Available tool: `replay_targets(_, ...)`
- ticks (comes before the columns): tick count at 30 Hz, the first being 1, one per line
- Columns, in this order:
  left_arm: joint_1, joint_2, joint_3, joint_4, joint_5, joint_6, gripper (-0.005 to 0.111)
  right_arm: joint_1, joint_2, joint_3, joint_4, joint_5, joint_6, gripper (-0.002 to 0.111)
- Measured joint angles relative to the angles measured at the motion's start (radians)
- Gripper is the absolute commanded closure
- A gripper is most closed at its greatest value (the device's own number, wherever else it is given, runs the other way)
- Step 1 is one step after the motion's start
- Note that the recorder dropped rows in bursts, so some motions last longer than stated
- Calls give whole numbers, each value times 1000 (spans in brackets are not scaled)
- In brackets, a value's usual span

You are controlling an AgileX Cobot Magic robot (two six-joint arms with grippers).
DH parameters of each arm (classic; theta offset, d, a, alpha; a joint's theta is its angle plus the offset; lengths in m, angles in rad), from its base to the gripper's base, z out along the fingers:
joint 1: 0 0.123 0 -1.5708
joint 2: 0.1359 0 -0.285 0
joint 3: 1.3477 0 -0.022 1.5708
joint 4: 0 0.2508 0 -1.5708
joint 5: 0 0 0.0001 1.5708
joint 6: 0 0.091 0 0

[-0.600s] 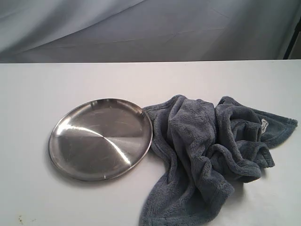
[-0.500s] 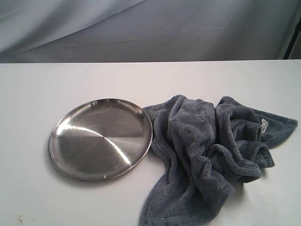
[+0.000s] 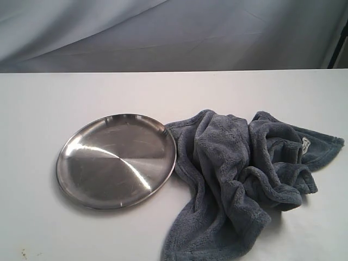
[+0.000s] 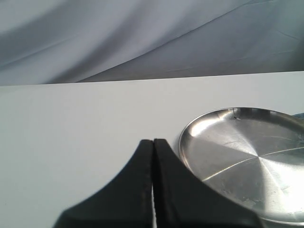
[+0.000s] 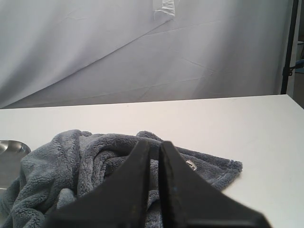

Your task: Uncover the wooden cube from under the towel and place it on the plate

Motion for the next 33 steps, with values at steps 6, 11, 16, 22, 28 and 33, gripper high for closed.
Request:
replay_targets(6, 0, 0, 0, 0, 0, 0, 107, 0, 0, 0, 0, 0, 0, 101)
replay_targets(11, 0, 0, 0, 0, 0, 0, 107, 0, 0, 0, 0, 0, 0, 101)
replay_targets(16, 0, 0, 0, 0, -4, 0, 107, 0, 0, 0, 0, 0, 0, 101)
replay_targets(22, 0, 0, 0, -2, -41, 0, 107, 0, 0, 0, 0, 0, 0, 101)
replay_targets(28, 0, 0, 0, -52, -163, -31, 107, 0, 0, 0, 0, 0, 0, 101)
replay_targets(33, 0, 0, 0, -234, -339, -198, 107, 0, 0, 0, 0, 0, 0, 101)
